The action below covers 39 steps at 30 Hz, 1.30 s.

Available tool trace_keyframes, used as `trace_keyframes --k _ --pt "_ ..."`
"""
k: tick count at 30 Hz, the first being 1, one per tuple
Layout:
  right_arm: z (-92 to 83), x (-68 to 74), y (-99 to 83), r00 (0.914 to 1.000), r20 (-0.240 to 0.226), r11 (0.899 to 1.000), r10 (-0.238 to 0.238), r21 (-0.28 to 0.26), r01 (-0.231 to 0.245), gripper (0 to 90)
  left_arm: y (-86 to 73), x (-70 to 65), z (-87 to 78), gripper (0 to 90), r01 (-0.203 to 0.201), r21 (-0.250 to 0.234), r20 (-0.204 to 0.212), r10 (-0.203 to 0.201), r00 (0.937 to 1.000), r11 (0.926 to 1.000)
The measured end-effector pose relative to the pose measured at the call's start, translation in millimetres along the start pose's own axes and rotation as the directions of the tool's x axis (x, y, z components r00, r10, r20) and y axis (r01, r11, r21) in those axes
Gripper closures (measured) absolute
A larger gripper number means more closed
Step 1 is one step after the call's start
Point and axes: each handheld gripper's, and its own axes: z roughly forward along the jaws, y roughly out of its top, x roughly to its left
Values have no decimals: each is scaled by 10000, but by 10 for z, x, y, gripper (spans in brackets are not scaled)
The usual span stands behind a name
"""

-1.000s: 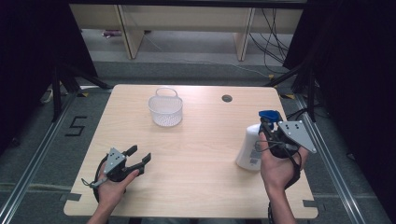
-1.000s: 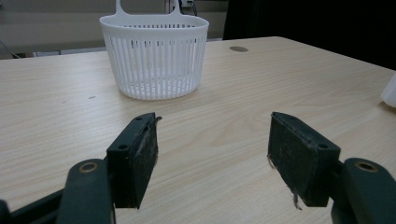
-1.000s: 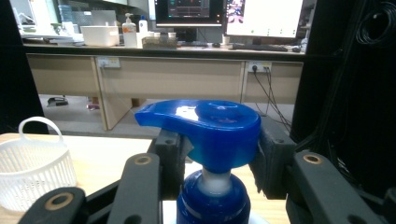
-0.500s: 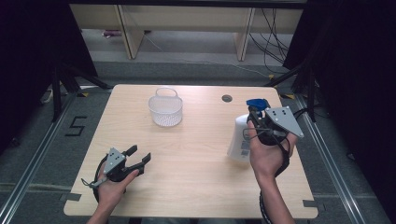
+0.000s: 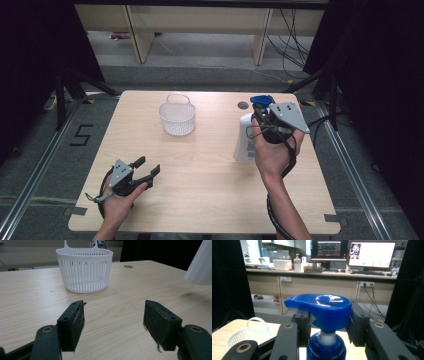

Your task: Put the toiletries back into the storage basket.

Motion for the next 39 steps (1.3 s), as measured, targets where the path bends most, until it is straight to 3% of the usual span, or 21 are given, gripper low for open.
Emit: trace_keyframes --k 2,22,39 --pt "45 46 40 9998 -88 9998 -156 -128 155 603 -4 1 -12 326 13 -10 -27 -13 10000 10000" --pt "374 482 145 9966 -826 10000 -32 -78 25 602 11 -5 -13 326 -14 -272 130 17 9999 9996" --pt "651 821 226 9923 -1231 9997 -161 -201 137 602 0 2 -15 326 29 -86 79 -28 10000 10000"
